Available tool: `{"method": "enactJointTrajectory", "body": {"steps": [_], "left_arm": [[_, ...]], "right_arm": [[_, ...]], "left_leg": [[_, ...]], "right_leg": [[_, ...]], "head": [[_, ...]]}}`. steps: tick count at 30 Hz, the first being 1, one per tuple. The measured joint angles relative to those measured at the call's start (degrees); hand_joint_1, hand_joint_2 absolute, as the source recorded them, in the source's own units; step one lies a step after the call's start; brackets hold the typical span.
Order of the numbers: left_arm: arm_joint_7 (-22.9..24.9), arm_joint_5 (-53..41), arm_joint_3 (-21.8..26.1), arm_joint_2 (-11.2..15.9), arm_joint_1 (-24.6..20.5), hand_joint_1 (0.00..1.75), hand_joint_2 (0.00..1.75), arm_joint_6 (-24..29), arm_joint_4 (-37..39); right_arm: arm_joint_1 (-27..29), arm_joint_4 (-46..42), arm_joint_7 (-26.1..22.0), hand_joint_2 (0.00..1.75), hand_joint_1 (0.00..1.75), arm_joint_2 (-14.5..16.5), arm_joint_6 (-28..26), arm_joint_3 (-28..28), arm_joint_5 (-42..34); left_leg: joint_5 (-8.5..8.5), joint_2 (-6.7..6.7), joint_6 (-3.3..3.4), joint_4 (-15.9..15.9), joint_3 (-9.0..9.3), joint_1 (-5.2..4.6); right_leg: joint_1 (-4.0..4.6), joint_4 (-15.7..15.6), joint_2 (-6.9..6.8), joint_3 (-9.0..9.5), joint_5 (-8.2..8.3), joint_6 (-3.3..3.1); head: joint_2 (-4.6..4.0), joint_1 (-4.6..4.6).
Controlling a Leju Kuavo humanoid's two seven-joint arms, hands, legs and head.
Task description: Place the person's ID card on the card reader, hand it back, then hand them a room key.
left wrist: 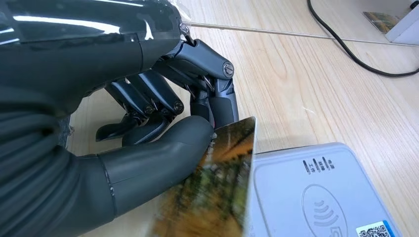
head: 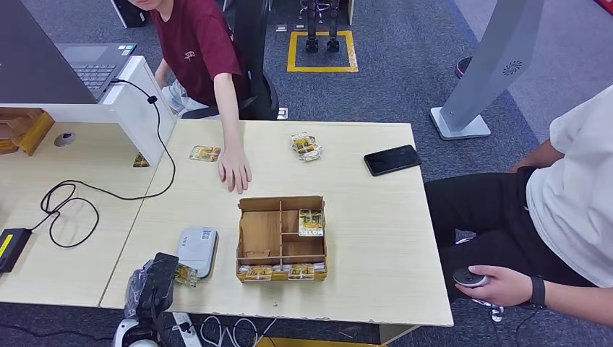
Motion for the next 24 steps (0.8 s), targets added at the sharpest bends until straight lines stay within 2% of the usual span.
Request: {"method": "enactJointTrajectory", "body": {"steps": [17,24], "left_arm": [[0.15,-2.11,-0.71,-0.63,-1.06,1.75,1.75,0.55,2.44],[-3.09,5.48,-0.73,-0.59,-0.64,1.75,1.75,-3.34,0.36]], "right_arm": [[0.06,0.0,-0.01,1.75,0.0,0.0,0.04,-2.84,2.6],[0.02,0.0,-0.19,1.75,0.0,0.0,-0.01,-5.44,6.09]], "left_leg": [[0.0,-0.02,0.0,-0.01,0.1,0.0],[0.0,-0.03,0.0,-0.01,0.14,0.0]], "right_leg": [[0.0,0.0,-0.02,0.15,0.0,0.0],[0.0,0.0,-0.07,0.19,0.0,0.0]], "head": [[-0.01,0.0],[0.0,0.0]]}}
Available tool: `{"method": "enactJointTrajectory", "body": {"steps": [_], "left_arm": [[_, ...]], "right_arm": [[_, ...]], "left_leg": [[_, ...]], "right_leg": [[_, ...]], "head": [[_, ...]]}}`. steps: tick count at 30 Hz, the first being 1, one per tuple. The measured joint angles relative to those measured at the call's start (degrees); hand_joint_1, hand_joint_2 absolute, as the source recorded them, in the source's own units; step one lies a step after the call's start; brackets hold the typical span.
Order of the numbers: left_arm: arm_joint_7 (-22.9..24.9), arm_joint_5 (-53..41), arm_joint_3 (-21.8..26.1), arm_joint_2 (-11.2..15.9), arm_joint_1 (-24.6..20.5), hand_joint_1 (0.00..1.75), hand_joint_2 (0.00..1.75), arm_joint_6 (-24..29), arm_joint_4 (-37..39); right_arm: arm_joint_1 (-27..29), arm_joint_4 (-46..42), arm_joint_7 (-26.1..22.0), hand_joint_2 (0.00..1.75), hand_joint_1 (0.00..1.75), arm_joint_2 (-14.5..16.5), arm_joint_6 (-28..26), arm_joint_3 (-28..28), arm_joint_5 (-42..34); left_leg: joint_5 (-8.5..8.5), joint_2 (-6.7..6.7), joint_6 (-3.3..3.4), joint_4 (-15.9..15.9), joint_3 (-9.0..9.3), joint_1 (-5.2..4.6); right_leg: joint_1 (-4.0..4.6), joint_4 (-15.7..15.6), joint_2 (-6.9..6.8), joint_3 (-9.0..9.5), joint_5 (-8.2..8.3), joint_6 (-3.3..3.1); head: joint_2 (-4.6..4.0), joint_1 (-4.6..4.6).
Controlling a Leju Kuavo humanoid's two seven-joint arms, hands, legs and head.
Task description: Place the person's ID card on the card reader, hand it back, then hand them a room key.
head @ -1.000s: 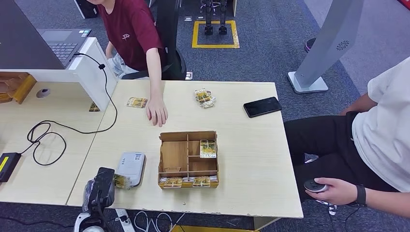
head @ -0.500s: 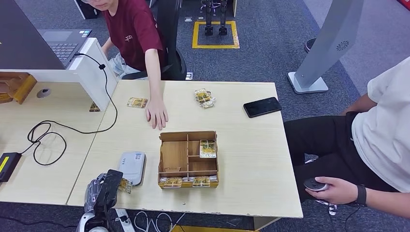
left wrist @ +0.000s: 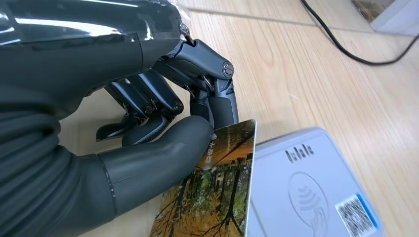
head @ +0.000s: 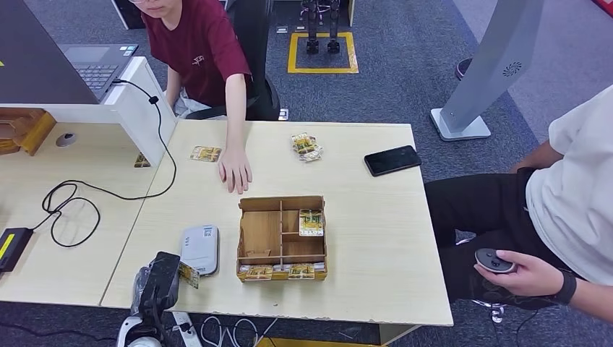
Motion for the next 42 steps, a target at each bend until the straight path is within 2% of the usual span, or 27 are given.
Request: {"method": "enactJointTrajectory", "body": {"steps": [12,21,25,31,42], "left_arm": [[-2.27,11.82,-0.12,2.46,2.65,1.75,1.75,-3.83,-10.99],[-3.15,11.18,-0.14,4.25,2.43,1.75,1.75,-2.36,-15.34],[-4.02,7.55,-0.14,4.86,-0.44,1.75,1.75,-0.12,-14.79],[-4.06,-0.6,-0.14,5.9,-8.05,1.75,1.75,4.28,-9.49],[-4.75,-10.01,-0.14,7.24,-15.97,1.75,1.75,9.49,1.18]], "right_arm": [[0.15,0.0,-0.91,1.75,0.0,0.0,-0.33,-6.5,5.97],[0.21,-0.02,-1.04,1.75,0.0,0.0,-0.47,-9.13,8.85],[-0.09,-0.02,-0.97,1.75,0.0,-0.09,-0.31,-10.25,12.09],[-0.62,-0.04,-0.87,1.75,0.0,-0.45,0.06,-12.33,17.37],[-1.07,-0.04,-1.39,1.75,0.0,-0.96,0.97,-16.29,23.97]], "left_leg": [[0.0,0.02,-0.01,0.0,-0.04,0.01],[0.0,0.02,-0.01,0.01,-0.06,0.0],[0.04,0.01,-0.02,0.01,-0.06,0.01],[0.09,0.01,-0.04,0.01,-0.05,0.01],[0.09,0.03,-0.06,0.02,-0.09,0.01]], "right_leg": [[0.01,0.0,0.04,-0.09,-0.01,-0.01],[0.01,0.0,0.03,-0.12,-0.01,0.0],[0.01,0.0,0.03,-0.13,0.01,0.0],[0.01,0.03,0.04,-0.11,0.04,-0.03],[0.01,0.03,0.07,-0.17,0.04,-0.03]], "head": [[0.0,0.0],[-0.01,0.01],[0.0,0.01],[-0.01,0.01],[0.0,0.01]]}}
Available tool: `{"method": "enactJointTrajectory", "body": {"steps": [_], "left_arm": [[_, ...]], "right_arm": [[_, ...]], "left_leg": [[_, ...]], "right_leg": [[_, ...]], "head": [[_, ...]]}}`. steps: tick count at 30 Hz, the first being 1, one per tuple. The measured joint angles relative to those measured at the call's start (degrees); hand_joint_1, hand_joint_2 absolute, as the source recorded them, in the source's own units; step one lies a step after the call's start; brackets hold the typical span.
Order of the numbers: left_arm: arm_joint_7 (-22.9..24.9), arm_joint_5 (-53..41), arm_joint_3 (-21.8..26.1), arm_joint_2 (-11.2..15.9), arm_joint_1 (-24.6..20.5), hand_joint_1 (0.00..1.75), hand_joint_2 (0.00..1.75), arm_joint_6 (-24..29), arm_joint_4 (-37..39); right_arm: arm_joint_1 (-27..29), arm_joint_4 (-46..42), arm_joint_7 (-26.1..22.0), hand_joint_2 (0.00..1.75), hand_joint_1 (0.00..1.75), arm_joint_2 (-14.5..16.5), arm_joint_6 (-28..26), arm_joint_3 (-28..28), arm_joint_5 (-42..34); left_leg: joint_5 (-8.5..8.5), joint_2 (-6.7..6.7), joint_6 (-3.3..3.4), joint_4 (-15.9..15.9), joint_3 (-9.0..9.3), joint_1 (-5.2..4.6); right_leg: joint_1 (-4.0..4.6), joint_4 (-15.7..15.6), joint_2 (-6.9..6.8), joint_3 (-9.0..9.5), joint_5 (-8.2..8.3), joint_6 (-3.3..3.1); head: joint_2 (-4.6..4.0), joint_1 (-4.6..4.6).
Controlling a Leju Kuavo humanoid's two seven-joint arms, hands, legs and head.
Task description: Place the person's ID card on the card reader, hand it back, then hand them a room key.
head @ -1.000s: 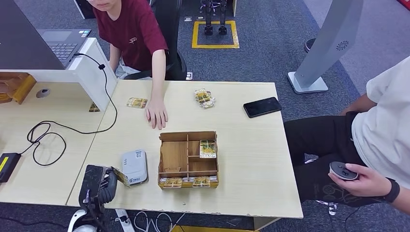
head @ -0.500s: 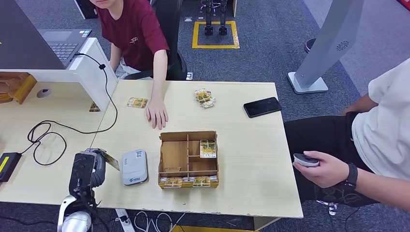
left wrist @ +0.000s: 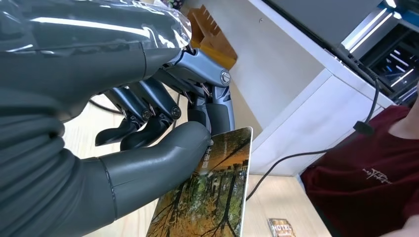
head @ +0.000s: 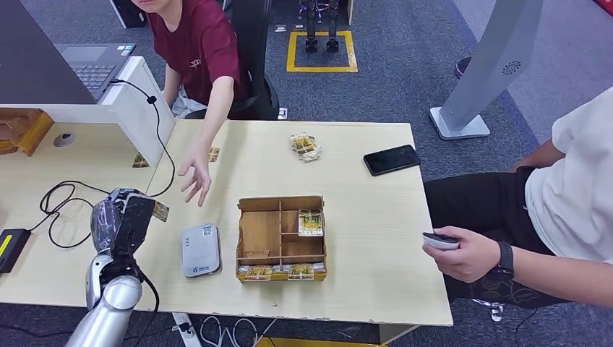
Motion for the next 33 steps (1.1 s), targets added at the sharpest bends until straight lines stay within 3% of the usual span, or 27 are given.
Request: {"method": "enactJointTrajectory", "body": {"steps": [23,27,33], "left_arm": [[-2.44,-3.3,-0.01,0.46,-2.82,1.75,1.75,4.42,5.87],[-3.14,-3.15,0.0,0.44,-2.81,0.0,1.75,4.45,6.17],[-4.02,-0.82,0.0,0.43,-2.82,0.0,1.75,3.96,6.23]], "right_arm": [[0.21,0.0,-1.43,1.75,0.0,-0.24,0.08,-5.54,4.99],[0.29,0.0,-1.62,1.75,0.0,-0.3,0.06,-7.0,6.3],[0.44,-0.01,-1.73,1.75,0.0,-0.35,-0.22,-9.51,8.69]], "left_leg": [[0.0,0.0,0.0,0.0,-0.01,0.0],[-0.01,0.0,0.0,0.0,-0.01,0.0],[0.0,0.0,0.0,0.0,-0.01,0.0]], "right_leg": [[0.0,0.0,0.0,-0.01,0.0,0.0],[0.0,0.0,0.01,-0.02,-0.01,0.0],[0.0,0.0,0.0,-0.02,0.0,0.0]], "head": [[0.0,0.0],[0.0,0.0],[0.0,0.0]]}}
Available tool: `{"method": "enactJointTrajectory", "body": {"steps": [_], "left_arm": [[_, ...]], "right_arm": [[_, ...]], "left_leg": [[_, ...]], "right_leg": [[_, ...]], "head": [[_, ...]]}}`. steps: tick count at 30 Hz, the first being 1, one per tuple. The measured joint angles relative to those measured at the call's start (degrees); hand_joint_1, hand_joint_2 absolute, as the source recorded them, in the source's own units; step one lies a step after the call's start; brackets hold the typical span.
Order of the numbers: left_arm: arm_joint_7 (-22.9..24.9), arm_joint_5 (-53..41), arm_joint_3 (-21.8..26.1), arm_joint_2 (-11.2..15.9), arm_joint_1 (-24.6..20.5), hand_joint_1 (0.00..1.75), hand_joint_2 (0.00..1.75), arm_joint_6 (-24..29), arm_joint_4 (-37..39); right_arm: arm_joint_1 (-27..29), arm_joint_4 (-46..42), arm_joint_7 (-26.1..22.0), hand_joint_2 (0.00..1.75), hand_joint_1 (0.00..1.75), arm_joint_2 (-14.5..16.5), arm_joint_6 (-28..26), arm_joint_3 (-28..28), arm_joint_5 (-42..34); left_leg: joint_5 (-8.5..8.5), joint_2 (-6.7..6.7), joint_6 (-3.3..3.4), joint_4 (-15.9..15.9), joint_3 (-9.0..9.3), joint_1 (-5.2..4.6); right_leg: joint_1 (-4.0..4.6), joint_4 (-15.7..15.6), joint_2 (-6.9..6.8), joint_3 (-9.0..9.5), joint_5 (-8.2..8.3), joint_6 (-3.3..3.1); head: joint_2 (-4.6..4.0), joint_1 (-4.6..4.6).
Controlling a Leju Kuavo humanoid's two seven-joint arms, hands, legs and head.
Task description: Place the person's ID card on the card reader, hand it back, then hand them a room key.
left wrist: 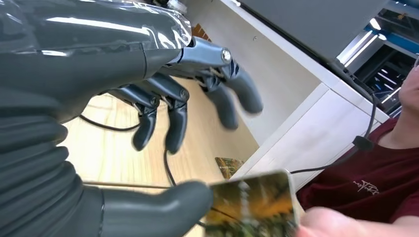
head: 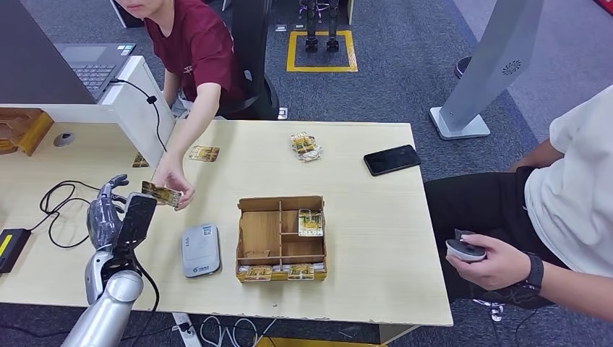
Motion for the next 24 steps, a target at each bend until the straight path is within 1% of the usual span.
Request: {"method": "enactJointTrajectory", "body": {"steps": [7,12,14,18,21,23,24], "left_arm": [[0.08,5.3,0.0,-0.3,0.29,0.0,1.75,-0.58,-0.17],[-0.37,7.72,0.0,-0.3,1.8,0.0,1.75,-1.56,-1.79],[-0.67,9.41,0.0,-0.28,2.65,0.0,1.75,-2.75,-2.9],[-1.83,14.05,-0.01,-0.28,5.77,0.0,1.75,-6.95,-7.38],[-2.35,15.76,-0.04,-0.25,8.18,0.0,1.75,-9.08,-10.76],[-3.12,16.06,-0.29,-0.07,10.44,0.0,1.75,-11.08,-13.69],[-3.84,15.66,-0.6,0.11,12.26,0.0,1.75,-12.25,-15.82]], "right_arm": [[0.21,-0.02,-0.05,1.75,0.0,0.0,-0.8,-3.47,2.76],[0.47,-0.02,-0.17,1.75,0.0,0.01,-1.23,-5.42,3.66],[0.54,-0.02,-0.27,1.75,0.0,0.02,-1.32,-6.23,4.23],[0.86,-0.02,-0.87,1.75,0.0,0.08,-1.72,-8.43,5.42],[1.14,-0.02,-1.02,1.75,0.0,0.25,-1.97,-9.9,5.54],[1.36,-0.02,-1.06,1.75,0.0,0.39,-2.05,-10.9,5.55],[1.52,-0.02,-1.07,1.75,0.0,0.49,-2.1,-11.53,5.55]], "left_leg": [[0.0,0.0,0.0,0.0,-0.01,0.0],[-0.01,-0.01,0.0,0.0,-0.03,0.0],[-0.01,0.0,0.01,0.0,-0.03,0.0],[-0.02,0.01,0.02,0.0,-0.03,-0.01],[-0.03,0.0,0.02,0.0,-0.06,-0.01],[-0.04,0.03,0.01,-0.01,-0.06,-0.01],[-0.06,0.07,0.0,-0.01,-0.06,-0.01]], "right_leg": [[0.0,0.0,0.0,0.01,0.0,0.0],[0.0,0.0,-0.01,0.0,-0.01,0.01],[0.0,0.0,0.0,0.0,-0.01,0.01],[-0.01,-0.01,0.01,-0.02,-0.02,0.01],[-0.01,-0.01,0.01,-0.02,-0.02,0.01],[-0.01,-0.01,0.04,-0.02,-0.02,0.01],[-0.01,-0.01,0.07,-0.03,-0.03,0.01]], "head": [[0.0,-0.01],[0.0,-0.01],[0.0,-0.01],[0.0,-0.01],[0.0,0.0],[0.0,0.0],[0.0,0.0]]}}
